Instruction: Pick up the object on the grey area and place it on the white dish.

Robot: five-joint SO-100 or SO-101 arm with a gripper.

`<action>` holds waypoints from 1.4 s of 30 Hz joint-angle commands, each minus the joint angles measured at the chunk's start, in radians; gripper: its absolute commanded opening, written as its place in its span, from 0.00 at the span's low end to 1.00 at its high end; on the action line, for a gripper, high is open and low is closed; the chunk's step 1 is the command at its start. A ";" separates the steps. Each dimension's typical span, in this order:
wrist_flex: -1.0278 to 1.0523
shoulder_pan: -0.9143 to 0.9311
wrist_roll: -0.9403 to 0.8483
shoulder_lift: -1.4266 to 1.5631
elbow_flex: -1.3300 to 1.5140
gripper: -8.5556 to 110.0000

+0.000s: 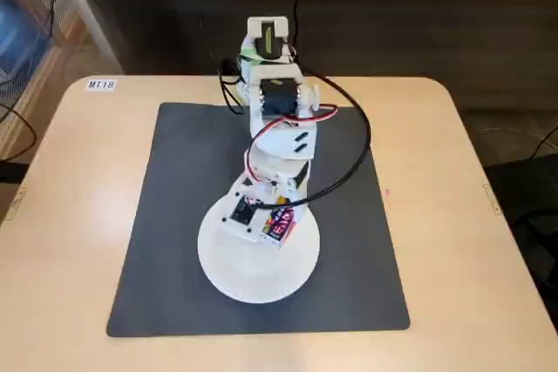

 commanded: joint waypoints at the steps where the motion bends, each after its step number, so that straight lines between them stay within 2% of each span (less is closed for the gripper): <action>1: 0.000 0.025 0.017 -0.012 0.000 0.17; 19: 0.002 0.023 0.034 -0.201 0.009 0.16; 31: 0.002 0.029 0.037 -0.121 0.009 0.43; 39: 0.002 0.048 0.132 0.077 0.002 0.47; 42: -0.002 0.054 0.209 0.170 -0.028 0.45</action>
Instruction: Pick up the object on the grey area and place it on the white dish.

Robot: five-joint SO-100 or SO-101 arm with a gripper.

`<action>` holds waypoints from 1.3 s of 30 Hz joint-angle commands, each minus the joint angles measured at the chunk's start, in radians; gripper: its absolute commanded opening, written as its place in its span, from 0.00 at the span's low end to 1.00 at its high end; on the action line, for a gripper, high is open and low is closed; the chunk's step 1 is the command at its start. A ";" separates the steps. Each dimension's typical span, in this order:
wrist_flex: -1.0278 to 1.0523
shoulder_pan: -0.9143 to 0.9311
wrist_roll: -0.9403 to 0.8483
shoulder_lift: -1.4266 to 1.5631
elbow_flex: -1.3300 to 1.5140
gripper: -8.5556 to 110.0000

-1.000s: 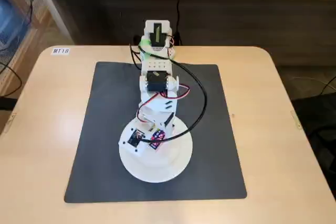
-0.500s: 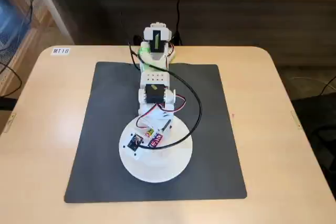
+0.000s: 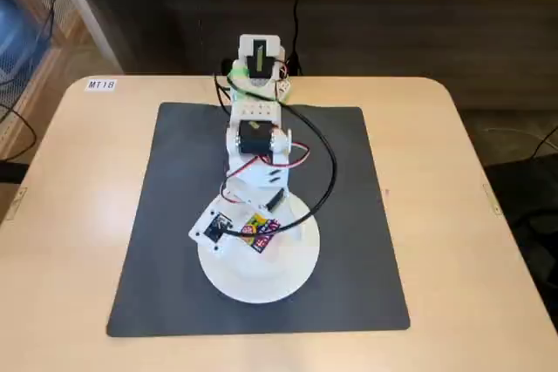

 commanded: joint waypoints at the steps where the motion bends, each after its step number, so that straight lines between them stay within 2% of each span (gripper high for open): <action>1: -0.003 0.017 0.106 0.163 -0.064 0.41; 7: -0.006 0.006 0.416 0.212 -0.334 0.18; 9: -0.006 0.006 0.517 0.209 -0.445 0.07; 16: -0.028 0.018 0.828 0.235 -0.686 0.07; 23: -0.003 0.020 1.006 0.425 -0.650 0.07; 29: -0.005 0.025 1.025 0.856 -0.101 0.07; 34: -0.020 -0.006 0.922 1.078 0.296 0.07; 36: -0.110 -0.020 0.881 1.203 0.545 0.07; 39: -0.393 -0.018 0.899 1.494 1.057 0.07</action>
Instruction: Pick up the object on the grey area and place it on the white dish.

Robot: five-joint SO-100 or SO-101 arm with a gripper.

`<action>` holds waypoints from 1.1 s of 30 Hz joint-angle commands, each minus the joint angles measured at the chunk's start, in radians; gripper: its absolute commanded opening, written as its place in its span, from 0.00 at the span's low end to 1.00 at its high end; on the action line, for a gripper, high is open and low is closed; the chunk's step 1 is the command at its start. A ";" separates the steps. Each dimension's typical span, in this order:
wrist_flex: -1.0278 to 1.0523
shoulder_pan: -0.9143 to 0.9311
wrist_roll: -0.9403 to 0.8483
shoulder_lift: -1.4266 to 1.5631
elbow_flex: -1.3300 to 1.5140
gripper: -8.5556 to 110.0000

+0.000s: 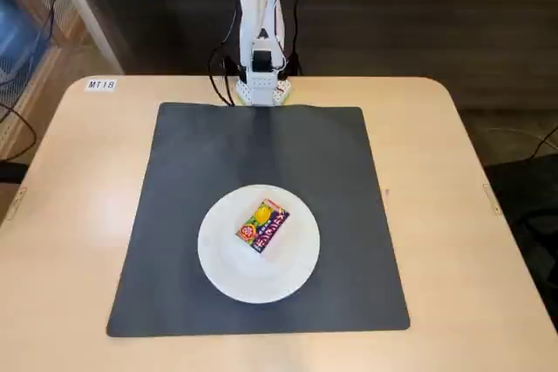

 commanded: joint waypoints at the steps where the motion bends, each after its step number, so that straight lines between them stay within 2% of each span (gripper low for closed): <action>1: -0.284 0.012 0.006 0.336 0.598 0.07; 8: -0.565 0.026 -0.015 0.686 1.232 0.07; 16: -0.612 0.026 -0.069 0.925 1.600 0.07; 22: -0.575 0.032 -0.071 1.144 1.821 0.07; 33: -0.597 0.032 -0.121 1.143 1.974 0.07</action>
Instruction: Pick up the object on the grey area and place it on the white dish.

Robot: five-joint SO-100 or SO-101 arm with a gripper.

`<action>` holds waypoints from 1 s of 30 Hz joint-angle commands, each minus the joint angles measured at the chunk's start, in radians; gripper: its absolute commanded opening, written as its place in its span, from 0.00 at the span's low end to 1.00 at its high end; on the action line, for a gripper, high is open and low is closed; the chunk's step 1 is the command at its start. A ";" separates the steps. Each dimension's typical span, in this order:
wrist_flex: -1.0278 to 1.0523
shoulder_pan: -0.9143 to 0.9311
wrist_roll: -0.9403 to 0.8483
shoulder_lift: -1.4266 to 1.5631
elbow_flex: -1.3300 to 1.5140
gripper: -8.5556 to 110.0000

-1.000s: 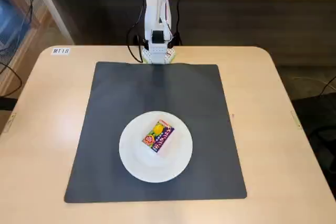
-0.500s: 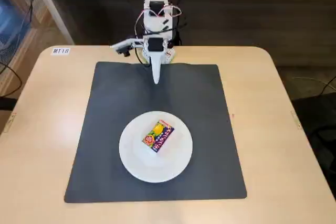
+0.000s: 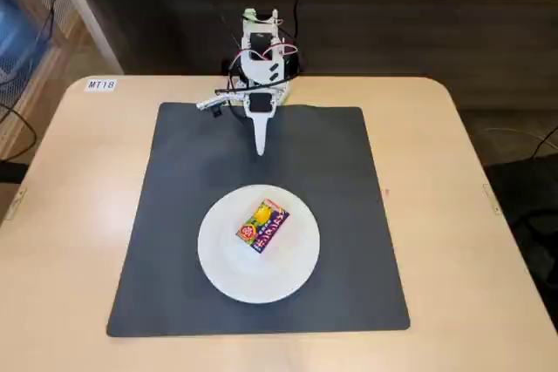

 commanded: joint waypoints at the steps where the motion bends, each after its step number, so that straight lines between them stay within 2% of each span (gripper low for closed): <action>1: -0.017 -0.003 -0.017 0.025 0.055 0.07; 30: -0.018 -0.023 -0.025 0.025 0.103 0.07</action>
